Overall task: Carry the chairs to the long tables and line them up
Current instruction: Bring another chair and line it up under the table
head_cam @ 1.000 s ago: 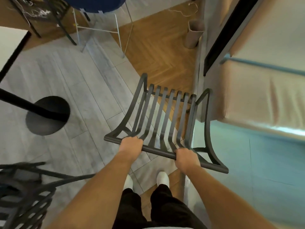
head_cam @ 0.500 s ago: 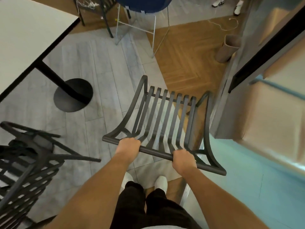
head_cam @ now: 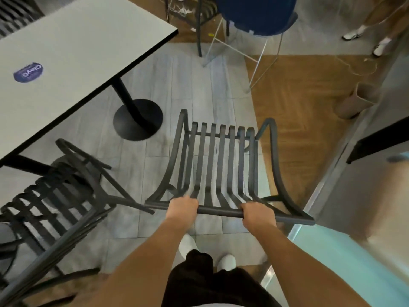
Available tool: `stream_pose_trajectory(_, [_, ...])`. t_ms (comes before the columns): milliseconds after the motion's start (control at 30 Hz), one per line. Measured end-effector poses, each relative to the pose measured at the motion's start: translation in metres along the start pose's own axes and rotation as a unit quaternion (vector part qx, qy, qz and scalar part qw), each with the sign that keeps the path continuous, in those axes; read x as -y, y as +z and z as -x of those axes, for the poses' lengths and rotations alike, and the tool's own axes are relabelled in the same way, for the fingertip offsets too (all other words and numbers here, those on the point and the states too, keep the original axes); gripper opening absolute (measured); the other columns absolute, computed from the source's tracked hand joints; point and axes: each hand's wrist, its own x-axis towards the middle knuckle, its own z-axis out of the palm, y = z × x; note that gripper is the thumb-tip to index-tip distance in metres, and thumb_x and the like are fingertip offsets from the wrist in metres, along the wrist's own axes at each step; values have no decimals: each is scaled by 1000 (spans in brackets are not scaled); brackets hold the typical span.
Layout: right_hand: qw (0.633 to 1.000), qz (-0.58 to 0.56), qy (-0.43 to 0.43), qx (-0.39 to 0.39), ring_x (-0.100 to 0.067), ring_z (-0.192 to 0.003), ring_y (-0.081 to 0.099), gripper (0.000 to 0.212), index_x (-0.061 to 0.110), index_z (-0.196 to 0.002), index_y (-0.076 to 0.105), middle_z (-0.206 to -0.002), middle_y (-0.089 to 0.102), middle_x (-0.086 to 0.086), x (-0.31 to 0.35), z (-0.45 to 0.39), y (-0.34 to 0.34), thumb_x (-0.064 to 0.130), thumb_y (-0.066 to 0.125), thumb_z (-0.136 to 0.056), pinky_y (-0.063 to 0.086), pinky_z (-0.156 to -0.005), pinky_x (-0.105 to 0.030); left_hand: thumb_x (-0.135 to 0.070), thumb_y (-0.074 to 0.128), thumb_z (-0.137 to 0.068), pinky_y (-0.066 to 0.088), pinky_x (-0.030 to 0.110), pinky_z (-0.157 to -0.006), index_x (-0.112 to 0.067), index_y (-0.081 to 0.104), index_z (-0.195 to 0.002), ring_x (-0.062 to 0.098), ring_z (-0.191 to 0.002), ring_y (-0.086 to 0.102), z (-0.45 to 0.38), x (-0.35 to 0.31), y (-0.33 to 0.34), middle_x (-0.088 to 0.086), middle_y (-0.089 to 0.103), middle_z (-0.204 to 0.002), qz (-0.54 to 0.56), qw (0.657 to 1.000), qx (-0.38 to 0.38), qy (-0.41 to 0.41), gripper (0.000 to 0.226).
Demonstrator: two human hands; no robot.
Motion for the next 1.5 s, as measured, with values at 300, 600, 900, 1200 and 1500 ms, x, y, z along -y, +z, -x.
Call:
stream_pose_trajectory(300, [992,97,-80,-16,-24,-104,66,31,29,-124,68,-110,69,-2,76,-59,-48,16,55,-98,56,-89,-38,-16,45,-104,49,37,-80,-17,60,-123,28,-105,66,1,75,3,6,67,-116,67,993,12,-92,24])
stream_pose_trajectory(600, [971,158,-178,-13,-25,-108,63,34,29,-125,67,-114,67,-2,129,-123,-95,13,58,-96,54,-91,-40,-13,48,-103,50,37,-86,-17,61,-124,28,-108,66,-8,119,-5,6,66,-118,144,967,13,-209,25])
stream_pose_trajectory(900, [940,200,-276,-9,-27,-109,62,34,28,-123,68,-115,65,-2,137,-198,-153,13,56,-96,53,-92,-42,-13,47,-102,51,34,-79,-19,64,-114,25,-98,68,-52,124,-33,3,68,-106,221,922,16,-317,21])
stream_pose_trajectory(1200, [920,224,-322,-11,-25,-106,62,35,30,-121,68,-111,64,0,139,-267,-203,11,58,-94,51,-88,-40,-13,46,-102,50,33,-76,-19,62,-111,24,-90,65,-104,129,-67,2,66,-99,273,888,7,-369,19])
stream_pose_trajectory(1500, [907,246,-341,-11,-24,-106,62,38,31,-123,67,-110,66,1,156,-312,-233,9,59,-93,47,-89,-39,-19,47,-102,49,34,-71,-18,63,-110,22,-82,58,-135,149,-88,3,63,-94,334,853,0,-402,18])
